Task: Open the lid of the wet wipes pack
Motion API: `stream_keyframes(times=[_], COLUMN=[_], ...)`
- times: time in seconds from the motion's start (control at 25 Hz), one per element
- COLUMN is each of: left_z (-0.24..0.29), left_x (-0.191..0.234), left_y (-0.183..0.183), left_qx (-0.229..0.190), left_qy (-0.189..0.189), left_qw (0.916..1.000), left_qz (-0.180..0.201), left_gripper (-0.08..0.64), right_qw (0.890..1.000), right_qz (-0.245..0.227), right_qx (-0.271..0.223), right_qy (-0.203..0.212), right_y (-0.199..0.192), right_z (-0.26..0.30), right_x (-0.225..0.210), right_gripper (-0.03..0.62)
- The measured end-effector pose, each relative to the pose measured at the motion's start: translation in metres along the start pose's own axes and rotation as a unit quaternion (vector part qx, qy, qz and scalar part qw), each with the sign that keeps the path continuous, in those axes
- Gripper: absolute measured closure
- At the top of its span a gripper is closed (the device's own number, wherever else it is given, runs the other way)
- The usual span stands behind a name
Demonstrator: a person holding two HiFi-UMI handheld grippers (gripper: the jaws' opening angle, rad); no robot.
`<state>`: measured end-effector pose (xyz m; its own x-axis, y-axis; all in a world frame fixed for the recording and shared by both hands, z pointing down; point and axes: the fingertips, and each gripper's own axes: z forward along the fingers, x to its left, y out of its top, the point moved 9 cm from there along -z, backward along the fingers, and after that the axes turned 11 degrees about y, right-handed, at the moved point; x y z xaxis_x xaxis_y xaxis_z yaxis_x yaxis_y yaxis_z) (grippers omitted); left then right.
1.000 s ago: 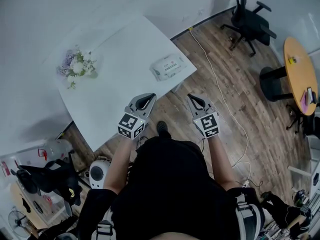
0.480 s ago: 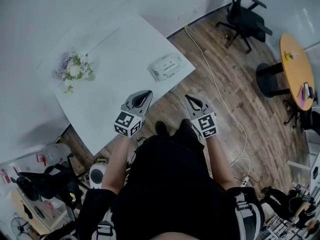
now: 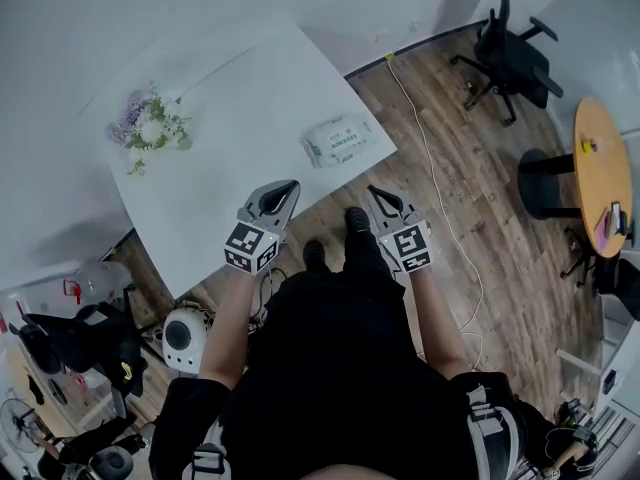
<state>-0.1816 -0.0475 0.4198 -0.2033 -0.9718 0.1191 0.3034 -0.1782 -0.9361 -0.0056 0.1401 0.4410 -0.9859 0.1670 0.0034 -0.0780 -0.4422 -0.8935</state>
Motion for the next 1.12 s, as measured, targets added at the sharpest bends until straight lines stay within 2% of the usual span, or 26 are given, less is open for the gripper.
stream_keyframes(times=[0.28, 0.52, 0.8, 1.12], left_z=[0.043, 0.080, 0.108, 0.129], left_x=[-0.010, -0.018, -0.032, -0.054], left_y=[0.003, 0.002, -0.005, -0.015], left_qx=[0.009, 0.012, 0.021, 0.031], left_qy=[0.049, 0.101, 0.162, 0.203], left_qw=[0.9985, 0.9938, 0.9843, 0.9758], left_qz=[-0.023, -0.046, -0.066, -0.076], left_gripper=[0.537, 0.537, 0.537, 0.537], right_qw=[0.998, 0.991, 0.975, 0.957], right_qz=[-0.022, -0.056, -0.123, -0.145], right_qx=[0.015, 0.033, 0.038, 0.037], right_qy=[0.062, 0.121, 0.183, 0.249], right_y=[-0.001, -0.008, -0.017, -0.034], right_z=[0.015, 0.033, 0.055, 0.078], right_x=[-0.058, -0.110, -0.147, -0.167], right_gripper=[0.577, 0.577, 0.577, 0.577])
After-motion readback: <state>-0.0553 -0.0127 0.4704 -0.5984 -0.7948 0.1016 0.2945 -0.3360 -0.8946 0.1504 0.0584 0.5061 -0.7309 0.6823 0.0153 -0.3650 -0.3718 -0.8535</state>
